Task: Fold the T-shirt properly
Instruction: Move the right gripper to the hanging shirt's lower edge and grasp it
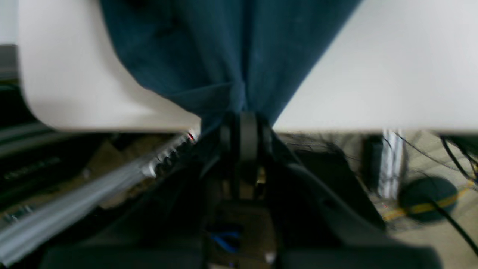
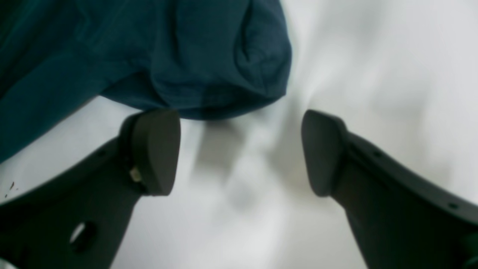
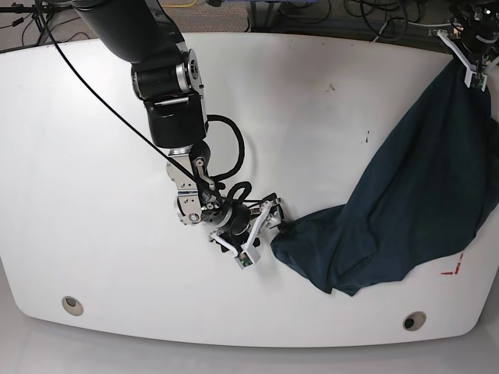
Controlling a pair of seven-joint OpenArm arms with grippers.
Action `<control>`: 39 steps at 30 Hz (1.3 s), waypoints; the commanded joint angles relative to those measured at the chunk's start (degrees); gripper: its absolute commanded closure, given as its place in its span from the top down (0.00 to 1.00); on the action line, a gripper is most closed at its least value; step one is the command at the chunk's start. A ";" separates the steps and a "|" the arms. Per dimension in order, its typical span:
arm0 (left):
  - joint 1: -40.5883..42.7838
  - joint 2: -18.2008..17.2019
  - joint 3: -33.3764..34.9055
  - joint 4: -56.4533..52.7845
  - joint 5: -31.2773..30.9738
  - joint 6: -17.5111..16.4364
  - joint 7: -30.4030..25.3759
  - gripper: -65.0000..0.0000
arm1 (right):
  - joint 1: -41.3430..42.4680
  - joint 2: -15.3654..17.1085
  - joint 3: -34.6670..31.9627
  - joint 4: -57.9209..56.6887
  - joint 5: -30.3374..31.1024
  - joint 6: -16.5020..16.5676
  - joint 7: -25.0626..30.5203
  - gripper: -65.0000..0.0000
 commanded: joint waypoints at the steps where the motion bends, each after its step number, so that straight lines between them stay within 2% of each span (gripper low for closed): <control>1: 1.46 -0.69 -0.35 0.89 -0.28 0.25 -0.19 0.00 | 0.76 -0.28 -0.03 3.76 1.15 0.56 1.50 0.74; 6: 1.11 2.30 1.93 1.42 -0.28 0.25 -0.28 0.00 | -0.65 -0.19 -0.12 7.45 1.15 0.56 0.00 0.74; 13: -5.66 2.91 12.75 3.53 0.08 0.69 0.43 0.00 | -2.76 2.18 -0.03 15.01 1.15 0.56 -4.04 0.73; 19: -14.45 2.56 19.43 3.53 0.08 1.48 8.25 0.00 | -4.96 4.73 0.05 21.60 1.15 0.56 -8.00 0.74; 25: -18.84 2.21 16.70 3.53 0.08 1.13 15.55 0.00 | -4.78 4.73 -0.03 22.22 1.15 0.56 -8.44 0.74; 34: -19.46 -0.87 11.69 3.44 -0.19 1.04 17.31 0.02 | -2.94 4.55 -0.12 18.97 1.15 0.56 -6.85 0.74; 37: -19.55 -1.92 11.52 3.44 -0.19 1.04 17.57 0.12 | -3.11 4.38 -0.30 19.14 1.15 0.56 -6.94 0.74; 39: -19.81 -2.18 11.34 3.44 -0.28 1.13 17.57 0.23 | -3.11 3.68 -0.30 19.49 1.15 0.56 -6.94 0.73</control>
